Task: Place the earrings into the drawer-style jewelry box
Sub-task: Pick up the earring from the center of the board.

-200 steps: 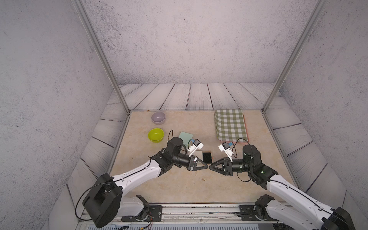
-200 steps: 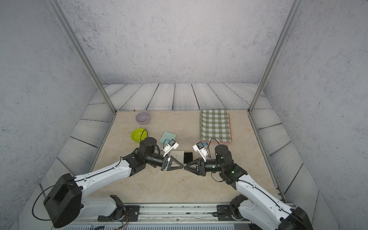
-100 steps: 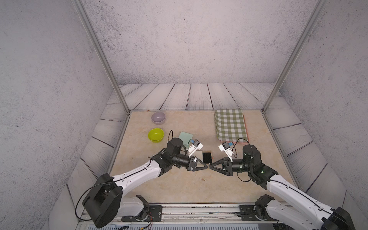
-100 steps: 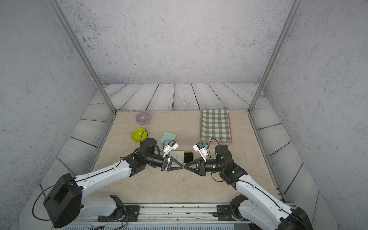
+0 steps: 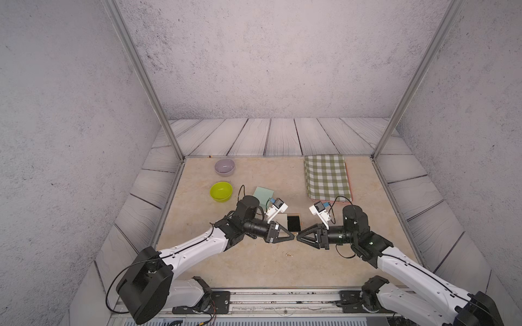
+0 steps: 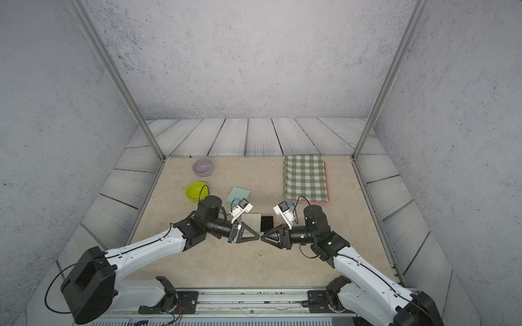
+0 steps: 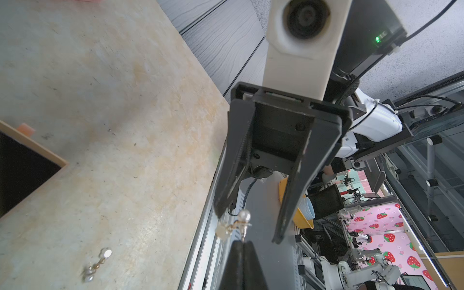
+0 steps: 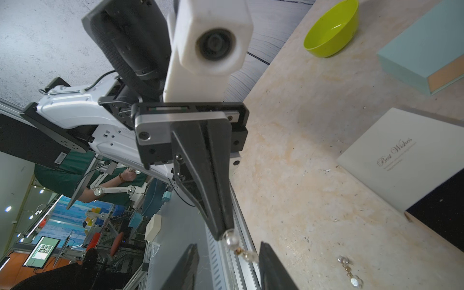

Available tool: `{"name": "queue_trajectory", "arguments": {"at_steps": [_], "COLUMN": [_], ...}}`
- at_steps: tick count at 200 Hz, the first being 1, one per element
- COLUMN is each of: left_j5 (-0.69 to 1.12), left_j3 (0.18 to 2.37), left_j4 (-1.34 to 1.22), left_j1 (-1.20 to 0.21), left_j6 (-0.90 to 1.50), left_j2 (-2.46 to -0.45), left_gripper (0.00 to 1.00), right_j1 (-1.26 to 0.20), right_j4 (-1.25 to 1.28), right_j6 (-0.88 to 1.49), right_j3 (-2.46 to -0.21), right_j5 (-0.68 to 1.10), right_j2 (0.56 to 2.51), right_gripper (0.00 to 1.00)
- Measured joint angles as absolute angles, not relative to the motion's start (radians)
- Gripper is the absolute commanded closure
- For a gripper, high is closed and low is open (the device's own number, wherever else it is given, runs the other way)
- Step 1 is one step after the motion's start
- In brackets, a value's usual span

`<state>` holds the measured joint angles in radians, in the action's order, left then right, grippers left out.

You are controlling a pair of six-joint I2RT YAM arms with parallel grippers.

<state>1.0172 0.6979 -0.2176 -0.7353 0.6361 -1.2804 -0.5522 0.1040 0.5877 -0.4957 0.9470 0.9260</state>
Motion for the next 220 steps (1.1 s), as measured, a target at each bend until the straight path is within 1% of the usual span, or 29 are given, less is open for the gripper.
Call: {"name": "queue_trajectory", "arguments": {"at_steps": [21, 45, 86, 126, 147, 195, 220], "left_j5": [1.018, 1.017, 1.017, 1.017, 1.018, 1.017, 1.017], "left_j3": [0.697, 0.697, 0.696, 0.696, 0.696, 0.696, 0.695], "left_j4": [-0.218, -0.218, -0.218, -0.218, -0.218, -0.218, -0.218], "left_j1": [-0.735, -0.735, -0.735, -0.735, -0.735, -0.735, -0.735], "left_j6": [0.636, 0.636, 0.636, 0.636, 0.637, 0.637, 0.637], "left_j2": [-1.28, -1.28, -1.28, -1.28, -1.28, -1.28, -1.28], "left_gripper": [1.0, 1.0, 1.0, 1.0, 1.0, 1.0, 1.0], "right_j1": [-0.552, -0.552, -0.552, -0.552, -0.552, -0.55, -0.55], "right_j4": [0.111, 0.125, 0.156, 0.178, 0.184, 0.199, 0.206], "right_j6": [0.595, 0.606, 0.623, 0.632, 0.637, 0.647, 0.654], "right_j3": [-0.496, -0.498, -0.498, -0.499, -0.498, -0.498, -0.498], "right_j5": [0.947, 0.952, 0.966, 0.971, 0.975, 0.978, 0.981], "right_j2": [0.947, 0.966, 0.966, 0.958, 0.958, 0.958, 0.958], "right_gripper": [0.57, 0.63, 0.68, 0.76, 0.79, 0.8, 0.84]}}
